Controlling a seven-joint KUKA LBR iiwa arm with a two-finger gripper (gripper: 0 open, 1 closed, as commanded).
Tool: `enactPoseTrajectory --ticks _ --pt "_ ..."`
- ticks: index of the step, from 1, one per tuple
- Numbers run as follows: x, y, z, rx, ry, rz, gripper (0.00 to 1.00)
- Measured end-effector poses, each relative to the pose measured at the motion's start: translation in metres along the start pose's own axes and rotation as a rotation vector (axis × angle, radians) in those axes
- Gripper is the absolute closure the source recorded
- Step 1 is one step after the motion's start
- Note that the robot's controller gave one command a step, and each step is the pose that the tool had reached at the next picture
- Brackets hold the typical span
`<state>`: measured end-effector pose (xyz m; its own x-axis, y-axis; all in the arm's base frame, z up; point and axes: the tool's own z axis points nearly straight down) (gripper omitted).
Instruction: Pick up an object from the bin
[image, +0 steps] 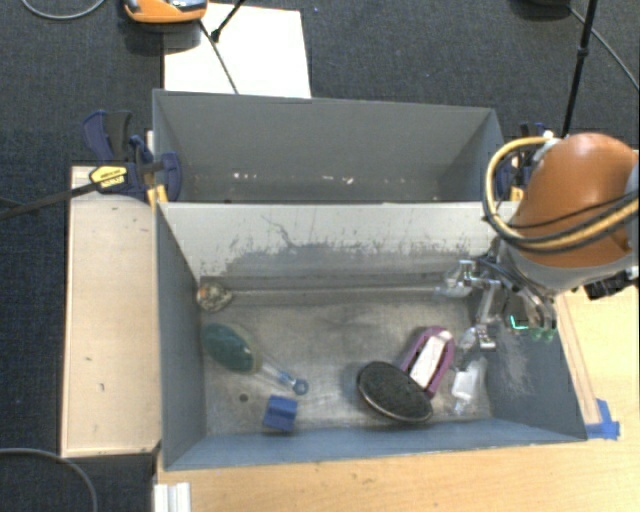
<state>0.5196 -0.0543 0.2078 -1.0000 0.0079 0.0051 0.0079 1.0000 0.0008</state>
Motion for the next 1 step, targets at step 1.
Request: enactPoseTrajectory --ticks 1 --pt "0.0331 0.0656 0.1364 -0.001 -0.015 0.064 0.0"
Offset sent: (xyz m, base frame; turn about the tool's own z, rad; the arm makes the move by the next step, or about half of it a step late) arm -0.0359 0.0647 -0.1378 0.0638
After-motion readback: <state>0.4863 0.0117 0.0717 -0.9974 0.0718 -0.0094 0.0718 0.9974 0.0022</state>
